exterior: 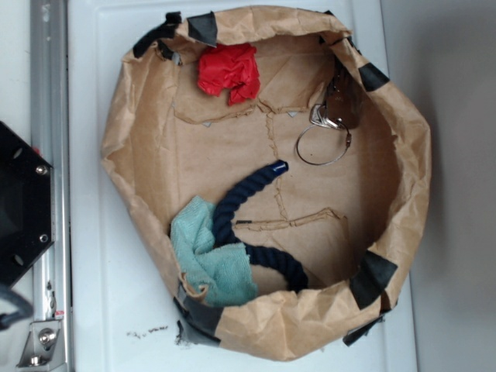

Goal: Grab the silver keys.

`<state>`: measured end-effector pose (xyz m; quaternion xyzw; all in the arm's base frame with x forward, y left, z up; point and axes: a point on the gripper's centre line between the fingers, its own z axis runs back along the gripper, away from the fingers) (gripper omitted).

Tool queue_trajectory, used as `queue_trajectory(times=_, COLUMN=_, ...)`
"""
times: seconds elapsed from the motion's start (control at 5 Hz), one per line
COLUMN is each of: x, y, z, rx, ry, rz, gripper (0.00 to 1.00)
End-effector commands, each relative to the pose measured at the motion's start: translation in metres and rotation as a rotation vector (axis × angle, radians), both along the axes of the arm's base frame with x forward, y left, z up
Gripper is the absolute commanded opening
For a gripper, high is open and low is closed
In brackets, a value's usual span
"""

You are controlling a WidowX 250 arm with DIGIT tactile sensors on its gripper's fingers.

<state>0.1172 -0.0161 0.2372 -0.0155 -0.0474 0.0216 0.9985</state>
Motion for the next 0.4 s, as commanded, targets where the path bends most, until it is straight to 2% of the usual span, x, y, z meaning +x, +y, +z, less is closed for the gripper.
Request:
queue_trajectory(times=0.0, x=0.0, y=0.0, z=0.0, rx=0.0, ry=0.0, rz=0.0, gripper=1.0)
queue_trajectory(times=0.2, x=0.05, y=-0.024, z=-0.041, rx=0.079, ry=-0.105, rz=0.096, gripper=1.0)
